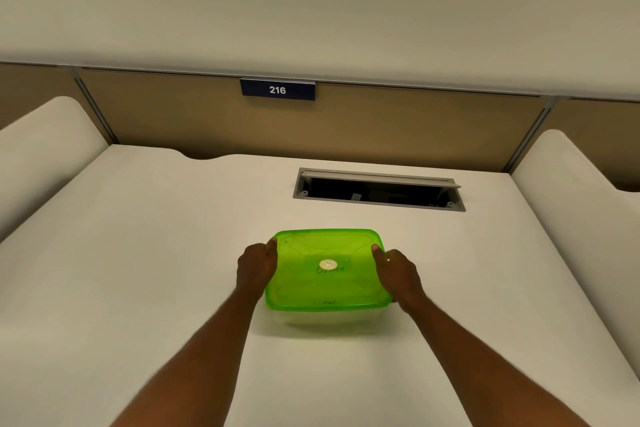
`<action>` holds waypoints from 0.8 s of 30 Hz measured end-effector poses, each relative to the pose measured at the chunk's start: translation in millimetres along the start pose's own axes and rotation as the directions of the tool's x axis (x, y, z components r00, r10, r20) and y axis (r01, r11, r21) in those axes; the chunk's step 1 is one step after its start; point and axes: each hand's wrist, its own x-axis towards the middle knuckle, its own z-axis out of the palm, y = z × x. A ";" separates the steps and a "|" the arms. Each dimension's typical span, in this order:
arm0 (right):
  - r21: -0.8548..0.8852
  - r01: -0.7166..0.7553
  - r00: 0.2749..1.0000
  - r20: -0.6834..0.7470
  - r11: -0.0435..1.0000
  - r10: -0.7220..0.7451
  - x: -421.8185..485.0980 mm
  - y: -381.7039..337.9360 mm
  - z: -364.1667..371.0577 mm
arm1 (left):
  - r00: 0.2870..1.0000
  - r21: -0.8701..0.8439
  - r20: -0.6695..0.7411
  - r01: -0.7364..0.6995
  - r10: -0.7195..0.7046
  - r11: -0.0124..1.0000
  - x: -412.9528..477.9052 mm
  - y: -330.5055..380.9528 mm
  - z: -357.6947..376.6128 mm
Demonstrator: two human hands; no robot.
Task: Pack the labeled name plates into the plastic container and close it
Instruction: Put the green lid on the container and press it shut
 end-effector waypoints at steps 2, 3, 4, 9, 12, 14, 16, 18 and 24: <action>0.026 0.044 0.999 0.030 0.999 -0.045 8.3 0.8 0.7 | 0.998 -0.020 -0.017 0.054 -0.054 0.998 0.8 -2.0 5.7; 0.069 0.063 0.996 0.053 0.996 -0.066 10.0 2.1 1.1 | 0.996 -0.043 -0.028 0.079 -0.080 0.996 0.4 -2.6 8.5; 0.126 0.081 0.993 0.076 0.989 -0.091 10.4 3.8 1.7 | 0.993 -0.071 -0.040 0.105 -0.108 0.992 -0.1 -2.1 10.4; 0.249 0.158 0.982 0.064 0.956 -0.179 12.1 8.0 2.7 | 0.988 -0.130 -0.066 0.134 -0.143 0.982 5.5 0.0 10.5; 0.242 0.183 0.978 0.052 0.953 -0.201 17.5 5.5 0.6 | 0.990 -0.133 -0.049 0.122 -0.129 0.984 12.5 4.7 10.0; 0.236 0.210 0.975 0.028 0.949 -0.223 24.1 2.8 -4.7 | 0.991 -0.153 -0.047 0.113 -0.122 0.982 17.8 11.6 10.6; 0.237 0.235 0.970 0.000 0.943 -0.242 32.5 0.8 -12.3 | 0.994 -0.181 -0.048 0.088 -0.098 0.980 24.0 22.4 10.8; 0.240 0.247 0.968 -0.024 0.939 -0.248 43.5 1.0 -21.6 | 0.997 -0.205 -0.048 0.045 -0.056 0.978 32.0 37.0 12.5; 0.235 0.251 0.968 -0.088 0.939 -0.237 76.9 7.9 -43.1 | 1.000 -0.280 -0.001 0.015 -0.016 0.960 59.9 75.4 24.8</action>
